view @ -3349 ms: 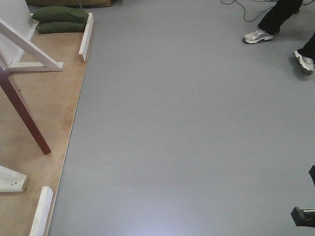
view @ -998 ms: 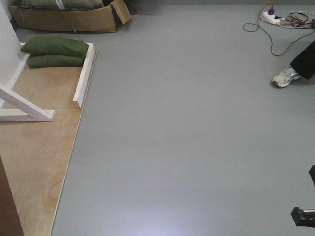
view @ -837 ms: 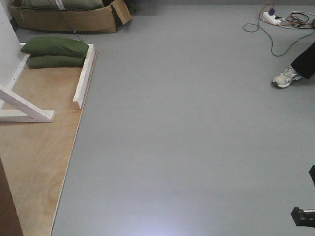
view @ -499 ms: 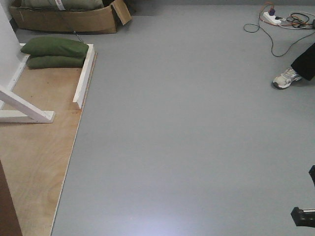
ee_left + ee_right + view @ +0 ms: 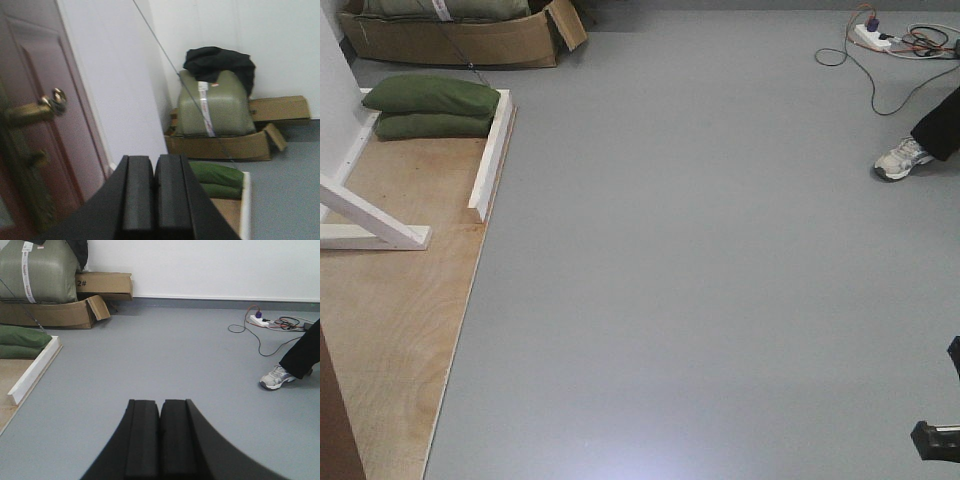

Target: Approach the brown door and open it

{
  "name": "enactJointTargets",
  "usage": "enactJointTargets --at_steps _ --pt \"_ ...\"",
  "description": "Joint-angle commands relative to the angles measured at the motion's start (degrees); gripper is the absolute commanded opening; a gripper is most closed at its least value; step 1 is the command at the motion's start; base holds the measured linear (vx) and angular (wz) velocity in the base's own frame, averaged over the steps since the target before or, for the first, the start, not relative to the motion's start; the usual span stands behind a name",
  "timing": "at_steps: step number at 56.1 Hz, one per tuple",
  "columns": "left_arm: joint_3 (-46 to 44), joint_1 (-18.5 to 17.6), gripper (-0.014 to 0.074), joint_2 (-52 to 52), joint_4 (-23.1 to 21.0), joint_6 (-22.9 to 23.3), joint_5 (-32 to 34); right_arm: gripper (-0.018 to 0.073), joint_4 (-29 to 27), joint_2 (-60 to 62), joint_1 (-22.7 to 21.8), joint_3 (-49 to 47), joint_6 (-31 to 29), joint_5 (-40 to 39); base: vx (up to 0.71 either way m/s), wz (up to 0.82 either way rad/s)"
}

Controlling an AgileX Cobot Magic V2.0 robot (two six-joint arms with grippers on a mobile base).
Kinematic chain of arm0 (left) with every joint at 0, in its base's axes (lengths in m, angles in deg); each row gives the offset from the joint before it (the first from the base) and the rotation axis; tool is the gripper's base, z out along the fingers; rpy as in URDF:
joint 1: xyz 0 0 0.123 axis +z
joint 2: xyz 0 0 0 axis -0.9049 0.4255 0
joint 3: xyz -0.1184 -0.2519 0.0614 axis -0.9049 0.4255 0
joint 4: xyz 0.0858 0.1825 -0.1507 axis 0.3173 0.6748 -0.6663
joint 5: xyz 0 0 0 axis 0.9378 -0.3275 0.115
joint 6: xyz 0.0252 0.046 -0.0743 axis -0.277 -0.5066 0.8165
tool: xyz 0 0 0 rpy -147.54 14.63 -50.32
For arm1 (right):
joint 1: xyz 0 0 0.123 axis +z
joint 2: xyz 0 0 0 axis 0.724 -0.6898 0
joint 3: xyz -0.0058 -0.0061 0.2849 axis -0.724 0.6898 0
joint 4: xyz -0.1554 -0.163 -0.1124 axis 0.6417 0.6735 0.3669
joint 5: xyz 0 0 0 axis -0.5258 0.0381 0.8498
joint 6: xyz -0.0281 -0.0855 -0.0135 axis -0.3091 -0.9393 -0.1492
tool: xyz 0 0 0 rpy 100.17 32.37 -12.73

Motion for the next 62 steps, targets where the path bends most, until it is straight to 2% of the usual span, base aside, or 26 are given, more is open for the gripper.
enactJointTargets --at_steps 1,10,18,25,33,47,54,62 --pt "-7.43 2.72 -0.0004 4.1 4.59 -0.11 3.42 0.0 0.4 0.52 -0.09 0.22 -0.32 -4.69 0.0 0.0" --pt "-17.73 6.96 -0.0004 11.46 10.21 -0.06 1.0 0.0 0.4 0.52 -0.09 0.22 -0.32 -4.69 0.0 0.0" --pt "-26.79 10.01 -0.0004 17.97 10.09 -0.06 -3.28 0.0 0.4 0.52 -0.09 0.22 -0.32 -4.69 0.0 0.0" --pt "-31.06 12.21 -0.0004 23.23 10.15 -0.06 -2.8 0.0 0.4 0.52 -0.09 0.22 -0.32 -4.69 0.0 0.0" --pt "-32.31 15.32 -0.0004 26.14 9.95 -0.06 -2.6 0.0 0.4 0.52 -0.09 0.22 -0.32 -4.69 0.0 0.0" --pt "-33.22 23.12 -0.0004 26.14 9.92 -0.06 -3.89 0.0 0.4 0.52 -0.09 0.22 -0.32 -4.69 0.0 0.0" --pt "-33.22 25.63 -0.0004 26.07 9.92 -0.06 -4.03 0.0 0.4 0.52 -0.09 0.22 -0.32 -4.69 0.0 0.0" --pt "-33.32 26.79 -0.0004 26.73 8.96 -0.06 -4.29 0.0 0.4 0.52 -0.09 0.22 -0.32 -4.69 0.0 0.0"
